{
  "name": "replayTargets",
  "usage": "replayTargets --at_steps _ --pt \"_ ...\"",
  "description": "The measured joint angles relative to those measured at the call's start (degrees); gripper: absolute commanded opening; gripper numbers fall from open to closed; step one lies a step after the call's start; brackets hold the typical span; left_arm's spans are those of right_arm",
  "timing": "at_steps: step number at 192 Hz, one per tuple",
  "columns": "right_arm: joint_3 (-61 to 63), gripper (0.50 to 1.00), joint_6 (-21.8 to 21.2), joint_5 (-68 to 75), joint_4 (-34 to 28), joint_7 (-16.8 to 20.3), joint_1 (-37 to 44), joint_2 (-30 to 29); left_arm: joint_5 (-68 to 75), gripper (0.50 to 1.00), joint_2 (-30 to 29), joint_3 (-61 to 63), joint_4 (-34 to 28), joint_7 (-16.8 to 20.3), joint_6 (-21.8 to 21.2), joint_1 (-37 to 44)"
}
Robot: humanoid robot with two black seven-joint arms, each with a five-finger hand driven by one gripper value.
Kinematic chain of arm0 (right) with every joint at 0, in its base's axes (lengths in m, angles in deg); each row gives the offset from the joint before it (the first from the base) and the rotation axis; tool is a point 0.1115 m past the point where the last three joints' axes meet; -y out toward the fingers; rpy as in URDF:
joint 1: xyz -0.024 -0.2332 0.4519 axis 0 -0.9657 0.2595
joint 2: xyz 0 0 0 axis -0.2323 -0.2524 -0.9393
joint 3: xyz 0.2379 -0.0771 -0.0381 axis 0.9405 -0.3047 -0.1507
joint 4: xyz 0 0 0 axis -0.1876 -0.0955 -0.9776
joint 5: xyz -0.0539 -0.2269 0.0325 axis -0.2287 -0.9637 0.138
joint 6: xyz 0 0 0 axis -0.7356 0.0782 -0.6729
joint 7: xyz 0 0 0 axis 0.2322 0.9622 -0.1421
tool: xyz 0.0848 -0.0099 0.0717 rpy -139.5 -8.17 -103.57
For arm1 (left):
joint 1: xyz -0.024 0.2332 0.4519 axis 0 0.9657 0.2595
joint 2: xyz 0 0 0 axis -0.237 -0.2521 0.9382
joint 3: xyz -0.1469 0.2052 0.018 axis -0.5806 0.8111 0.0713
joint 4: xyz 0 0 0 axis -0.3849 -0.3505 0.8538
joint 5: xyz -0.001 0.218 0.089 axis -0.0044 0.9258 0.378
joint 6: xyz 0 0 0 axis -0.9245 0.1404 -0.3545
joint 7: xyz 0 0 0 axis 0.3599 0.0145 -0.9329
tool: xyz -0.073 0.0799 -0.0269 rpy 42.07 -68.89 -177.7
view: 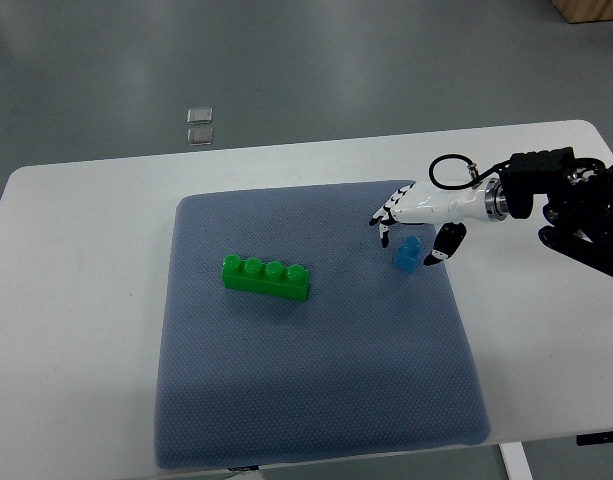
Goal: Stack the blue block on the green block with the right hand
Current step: 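Close the right hand's fingers around the blue block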
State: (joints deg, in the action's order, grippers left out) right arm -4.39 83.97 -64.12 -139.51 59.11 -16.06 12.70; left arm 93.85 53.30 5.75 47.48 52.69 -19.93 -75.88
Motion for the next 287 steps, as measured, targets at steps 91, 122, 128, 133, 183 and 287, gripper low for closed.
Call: replayTargets --at_steps 91,122,128,133,183,287 --pt "-0.2 0.893 1.6 -0.5 0.2 1.6 -0.6 -0.6 0.0 1.000 0.0 0.0 0.0 0.0 0.0 0.0" --pt "-1.2 0.864 1.6 -1.0 0.2 1.4 -0.5 -0.6 0.0 1.000 0.0 0.0 0.0 0.0 0.0 0.0" --pt "-1.3 0.860 1.6 -1.1 0.2 1.4 -0.5 -0.6 0.0 1.000 0.0 0.0 0.0 0.0 0.0 0.0" --pt "-1.4 0.856 1.7 -1.1 0.2 1.4 -0.5 -0.6 0.0 1.000 0.0 0.0 0.0 0.0 0.0 0.0" --pt "-1.4 0.809 1.8 -1.1 0.2 1.6 -0.3 -0.8 0.0 1.000 0.0 0.0 0.0 0.0 0.0 0.0" --pt "-1.5 0.731 2.3 -1.5 0.3 1.6 -0.4 -0.8 0.0 1.000 0.0 0.0 0.0 0.0 0.0 0.0"
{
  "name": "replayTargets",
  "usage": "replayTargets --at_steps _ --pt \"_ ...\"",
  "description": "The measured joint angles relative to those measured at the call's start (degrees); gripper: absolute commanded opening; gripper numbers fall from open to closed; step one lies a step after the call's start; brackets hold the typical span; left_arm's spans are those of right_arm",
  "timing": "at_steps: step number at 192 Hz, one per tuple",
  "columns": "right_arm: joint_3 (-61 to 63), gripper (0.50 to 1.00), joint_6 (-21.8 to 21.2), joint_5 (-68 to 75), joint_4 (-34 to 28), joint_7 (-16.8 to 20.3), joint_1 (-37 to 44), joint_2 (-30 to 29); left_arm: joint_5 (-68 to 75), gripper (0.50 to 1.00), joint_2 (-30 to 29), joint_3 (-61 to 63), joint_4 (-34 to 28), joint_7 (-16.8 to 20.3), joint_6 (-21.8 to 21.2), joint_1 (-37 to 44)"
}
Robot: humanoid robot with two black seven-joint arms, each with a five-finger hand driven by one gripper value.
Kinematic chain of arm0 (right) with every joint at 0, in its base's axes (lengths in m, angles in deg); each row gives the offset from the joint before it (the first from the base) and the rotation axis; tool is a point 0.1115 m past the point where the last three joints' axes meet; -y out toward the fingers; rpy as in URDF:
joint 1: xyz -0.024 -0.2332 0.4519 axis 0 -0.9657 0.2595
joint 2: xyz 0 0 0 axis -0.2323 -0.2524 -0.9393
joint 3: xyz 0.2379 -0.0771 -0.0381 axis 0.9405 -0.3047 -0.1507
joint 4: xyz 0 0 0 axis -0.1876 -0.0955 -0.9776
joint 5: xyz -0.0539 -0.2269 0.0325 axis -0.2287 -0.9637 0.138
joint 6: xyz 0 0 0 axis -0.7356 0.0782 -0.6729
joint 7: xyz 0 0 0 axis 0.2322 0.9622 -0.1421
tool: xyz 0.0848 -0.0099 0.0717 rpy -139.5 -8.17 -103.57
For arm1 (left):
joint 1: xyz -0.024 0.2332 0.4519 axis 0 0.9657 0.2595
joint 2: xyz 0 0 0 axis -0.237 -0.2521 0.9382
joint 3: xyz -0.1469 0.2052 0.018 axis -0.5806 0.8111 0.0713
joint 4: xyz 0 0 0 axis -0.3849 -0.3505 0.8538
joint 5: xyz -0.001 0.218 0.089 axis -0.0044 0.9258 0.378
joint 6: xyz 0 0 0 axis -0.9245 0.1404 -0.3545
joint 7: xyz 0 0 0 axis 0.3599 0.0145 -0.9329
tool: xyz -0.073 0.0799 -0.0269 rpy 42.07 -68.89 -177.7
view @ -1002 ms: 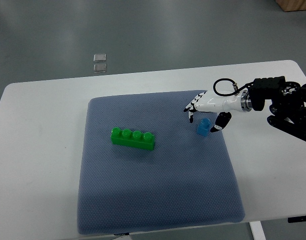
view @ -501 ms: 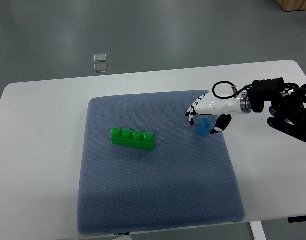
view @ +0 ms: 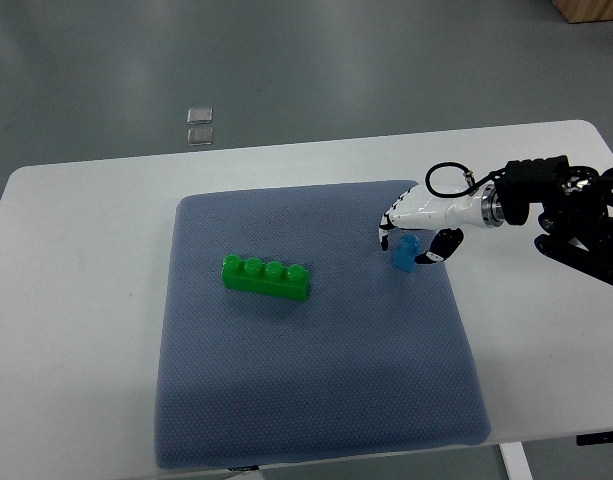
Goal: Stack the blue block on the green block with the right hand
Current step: 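Close the right hand's fingers around the blue block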
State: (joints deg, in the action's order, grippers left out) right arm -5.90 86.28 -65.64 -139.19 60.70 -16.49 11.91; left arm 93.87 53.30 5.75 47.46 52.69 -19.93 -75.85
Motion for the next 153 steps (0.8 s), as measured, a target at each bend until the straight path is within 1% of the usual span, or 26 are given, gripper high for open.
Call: replayTargets --at_steps 33,53,67,84,106,133,153 --pt "0.0 0.695 0.0 -0.3 0.1 0.1 -0.1 0.0 0.0 1.000 0.0 0.0 0.0 0.0 0.0 0.0" --pt "0.0 0.682 0.0 -0.4 0.2 0.1 -0.1 0.0 0.0 1.000 0.0 0.0 0.0 0.0 0.0 0.0" --pt "0.0 0.658 0.0 -0.4 0.2 0.1 -0.1 0.0 0.0 1.000 0.0 0.0 0.0 0.0 0.0 0.0" --pt "0.0 0.650 0.0 -0.5 0.2 0.1 -0.1 0.0 0.0 1.000 0.0 0.0 0.0 0.0 0.0 0.0" --pt "0.0 0.615 0.0 -0.8 0.2 0.1 -0.1 0.0 0.0 1.000 0.0 0.0 0.0 0.0 0.0 0.0" --pt "-0.1 0.584 0.0 -1.1 0.2 0.1 -0.1 0.0 0.0 1.000 0.0 0.0 0.0 0.0 0.0 0.0" --pt "-0.1 0.580 0.0 -1.2 0.2 0.1 -0.1 0.0 0.0 1.000 0.0 0.0 0.0 0.0 0.0 0.0"
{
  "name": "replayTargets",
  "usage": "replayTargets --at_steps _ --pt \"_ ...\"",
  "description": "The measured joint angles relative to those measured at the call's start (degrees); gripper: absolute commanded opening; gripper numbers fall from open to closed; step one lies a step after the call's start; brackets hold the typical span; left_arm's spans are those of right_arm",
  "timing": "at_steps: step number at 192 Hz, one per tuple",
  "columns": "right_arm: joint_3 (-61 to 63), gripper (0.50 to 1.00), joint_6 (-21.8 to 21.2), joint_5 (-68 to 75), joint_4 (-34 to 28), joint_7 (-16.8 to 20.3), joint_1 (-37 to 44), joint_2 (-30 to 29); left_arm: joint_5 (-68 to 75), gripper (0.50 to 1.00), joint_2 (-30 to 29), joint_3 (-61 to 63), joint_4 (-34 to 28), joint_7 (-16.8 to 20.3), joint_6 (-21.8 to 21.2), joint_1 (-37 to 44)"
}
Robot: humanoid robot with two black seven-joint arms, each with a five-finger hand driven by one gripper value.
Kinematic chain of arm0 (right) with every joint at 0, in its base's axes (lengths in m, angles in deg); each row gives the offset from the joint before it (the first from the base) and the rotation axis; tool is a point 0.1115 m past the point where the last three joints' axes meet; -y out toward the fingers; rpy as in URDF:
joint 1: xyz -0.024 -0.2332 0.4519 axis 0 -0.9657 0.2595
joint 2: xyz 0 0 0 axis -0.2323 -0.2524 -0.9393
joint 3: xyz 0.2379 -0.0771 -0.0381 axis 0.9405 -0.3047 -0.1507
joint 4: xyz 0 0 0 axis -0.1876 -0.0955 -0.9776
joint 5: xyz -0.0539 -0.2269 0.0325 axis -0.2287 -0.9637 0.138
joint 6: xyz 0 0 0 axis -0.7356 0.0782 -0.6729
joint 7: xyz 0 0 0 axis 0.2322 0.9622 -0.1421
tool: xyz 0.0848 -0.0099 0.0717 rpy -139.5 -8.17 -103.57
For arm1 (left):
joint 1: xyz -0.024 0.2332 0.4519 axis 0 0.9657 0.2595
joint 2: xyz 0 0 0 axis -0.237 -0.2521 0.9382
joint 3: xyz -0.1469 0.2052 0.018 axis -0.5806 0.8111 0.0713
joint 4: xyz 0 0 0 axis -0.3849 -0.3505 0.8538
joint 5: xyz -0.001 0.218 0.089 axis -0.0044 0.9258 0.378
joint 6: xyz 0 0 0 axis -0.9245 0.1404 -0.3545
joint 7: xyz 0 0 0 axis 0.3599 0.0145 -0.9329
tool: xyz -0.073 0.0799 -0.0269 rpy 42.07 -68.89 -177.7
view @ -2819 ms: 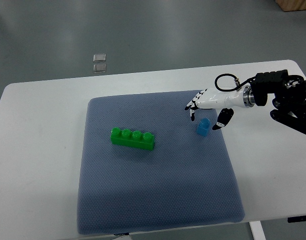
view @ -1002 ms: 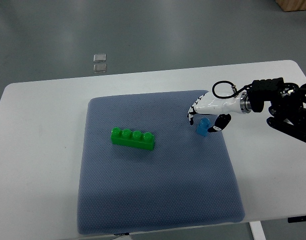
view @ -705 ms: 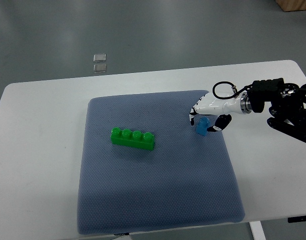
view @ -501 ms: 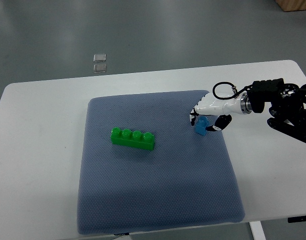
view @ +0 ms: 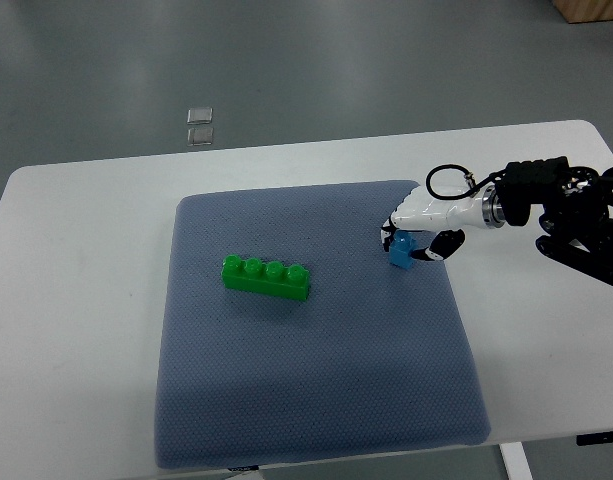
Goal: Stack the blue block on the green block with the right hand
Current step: 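Close the right hand's fingers around the blue block, then lift the blue block and carry it over the green block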
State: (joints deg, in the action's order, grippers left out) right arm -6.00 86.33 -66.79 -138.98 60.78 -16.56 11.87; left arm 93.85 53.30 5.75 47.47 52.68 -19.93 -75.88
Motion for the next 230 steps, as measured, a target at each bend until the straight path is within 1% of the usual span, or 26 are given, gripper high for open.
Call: replayTargets --at_steps 26,74,125,166,230 --pt "0.1 0.549 0.0 0.0 0.0 0.0 0.1 0.0 0.0 1.000 0.0 0.0 0.0 0.0 0.0 0.0" --pt "0.5 0.552 0.8 0.0 -0.3 0.0 1.6 -0.3 0.0 1.000 0.0 0.0 0.0 0.0 0.0 0.0" --pt "0.9 0.552 2.2 0.2 -2.2 0.0 5.5 -4.7 0.0 1.000 0.0 0.0 0.0 0.0 0.0 0.0" --pt "1.0 0.556 3.0 0.4 -3.0 -0.5 8.8 -9.5 0.0 1.000 0.0 0.0 0.0 0.0 0.0 0.0" --pt "-0.9 0.556 2.9 0.1 -3.8 -0.9 9.3 -14.5 0.0 1.000 0.0 0.0 0.0 0.0 0.0 0.0"
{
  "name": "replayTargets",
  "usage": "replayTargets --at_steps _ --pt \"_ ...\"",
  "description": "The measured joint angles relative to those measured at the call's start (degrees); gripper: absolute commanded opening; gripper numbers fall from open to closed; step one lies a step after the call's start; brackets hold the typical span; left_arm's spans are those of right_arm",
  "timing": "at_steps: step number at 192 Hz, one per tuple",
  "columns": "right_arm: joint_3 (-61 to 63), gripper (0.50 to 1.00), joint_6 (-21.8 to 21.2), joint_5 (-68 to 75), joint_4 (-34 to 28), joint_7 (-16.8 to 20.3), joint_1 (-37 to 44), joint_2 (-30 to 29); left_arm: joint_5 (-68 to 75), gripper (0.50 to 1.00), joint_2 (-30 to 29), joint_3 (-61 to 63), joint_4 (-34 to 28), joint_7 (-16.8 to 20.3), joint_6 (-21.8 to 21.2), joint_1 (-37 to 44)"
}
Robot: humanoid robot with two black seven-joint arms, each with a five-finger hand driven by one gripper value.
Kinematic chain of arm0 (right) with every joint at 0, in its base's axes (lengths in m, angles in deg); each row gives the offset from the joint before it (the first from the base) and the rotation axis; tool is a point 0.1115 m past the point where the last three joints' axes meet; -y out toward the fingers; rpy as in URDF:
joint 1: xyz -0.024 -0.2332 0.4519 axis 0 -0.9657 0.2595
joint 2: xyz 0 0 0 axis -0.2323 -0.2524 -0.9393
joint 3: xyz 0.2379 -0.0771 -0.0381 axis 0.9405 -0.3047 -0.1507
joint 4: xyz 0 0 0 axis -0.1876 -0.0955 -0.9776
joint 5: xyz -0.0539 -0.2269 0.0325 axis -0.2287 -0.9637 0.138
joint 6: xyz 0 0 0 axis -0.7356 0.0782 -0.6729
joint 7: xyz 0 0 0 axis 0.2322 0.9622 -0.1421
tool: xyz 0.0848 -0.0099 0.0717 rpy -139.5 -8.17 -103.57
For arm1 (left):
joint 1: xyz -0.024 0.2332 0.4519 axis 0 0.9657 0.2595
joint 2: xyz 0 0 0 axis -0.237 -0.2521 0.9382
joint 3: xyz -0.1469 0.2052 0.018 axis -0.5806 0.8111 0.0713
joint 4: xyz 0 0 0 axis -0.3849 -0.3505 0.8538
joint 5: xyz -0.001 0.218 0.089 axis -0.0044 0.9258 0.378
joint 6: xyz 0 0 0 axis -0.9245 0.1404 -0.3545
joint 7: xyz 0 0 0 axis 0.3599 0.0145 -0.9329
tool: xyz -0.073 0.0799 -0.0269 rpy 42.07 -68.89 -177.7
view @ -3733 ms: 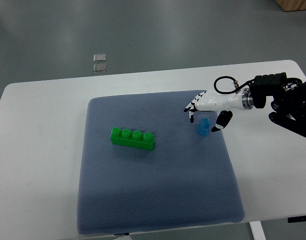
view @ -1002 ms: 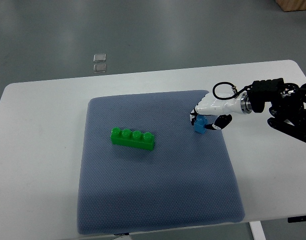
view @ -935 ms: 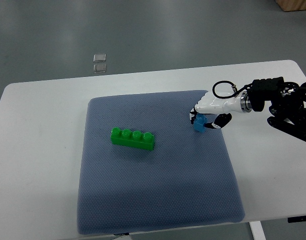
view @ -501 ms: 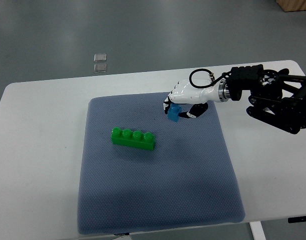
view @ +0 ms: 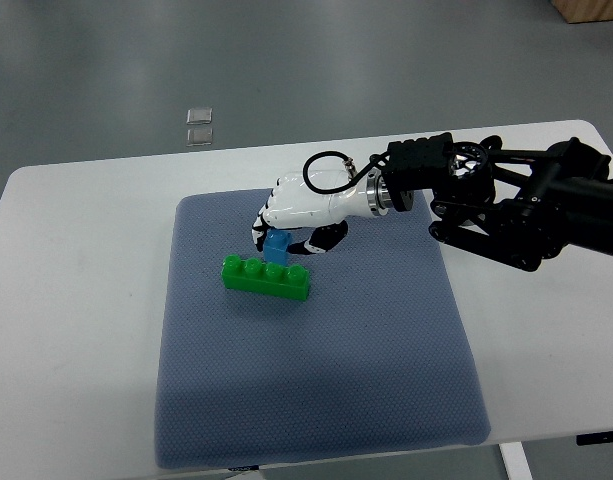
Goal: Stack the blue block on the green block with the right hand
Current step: 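Lift the blue block and carry it over the green block, then press the blue block down onto the green block's studs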
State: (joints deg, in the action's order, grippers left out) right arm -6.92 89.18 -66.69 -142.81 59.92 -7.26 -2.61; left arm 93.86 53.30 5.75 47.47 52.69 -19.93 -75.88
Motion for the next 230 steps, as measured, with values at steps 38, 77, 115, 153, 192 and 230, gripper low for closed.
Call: replayTargets --at_steps 38,77,115,153,192,230 --pt "-0.9 0.556 0.1 -0.1 1.1 0.1 -0.3 -0.6 0.0 1.000 0.0 0.0 0.0 0.0 0.0 -0.1" --pt "-0.9 0.556 0.3 -0.1 2.2 0.2 -0.4 -1.5 0.0 1.000 0.0 0.0 0.0 0.0 0.0 0.0" --pt "-0.9 0.556 0.3 -0.1 2.5 0.2 -0.5 -2.2 0.0 1.000 0.0 0.0 0.0 0.0 0.0 0.0" --pt "-1.0 0.556 0.3 -0.2 3.2 0.2 -0.6 -3.2 0.0 1.000 0.0 0.0 0.0 0.0 0.0 0.0" --pt "-1.0 0.556 0.3 -0.3 3.8 0.2 -0.8 -3.4 0.0 1.000 0.0 0.0 0.0 0.0 0.0 0.0" --pt "-0.9 0.556 0.4 -0.3 3.9 0.3 -1.2 -3.6 0.0 1.000 0.0 0.0 0.0 0.0 0.0 0.0"
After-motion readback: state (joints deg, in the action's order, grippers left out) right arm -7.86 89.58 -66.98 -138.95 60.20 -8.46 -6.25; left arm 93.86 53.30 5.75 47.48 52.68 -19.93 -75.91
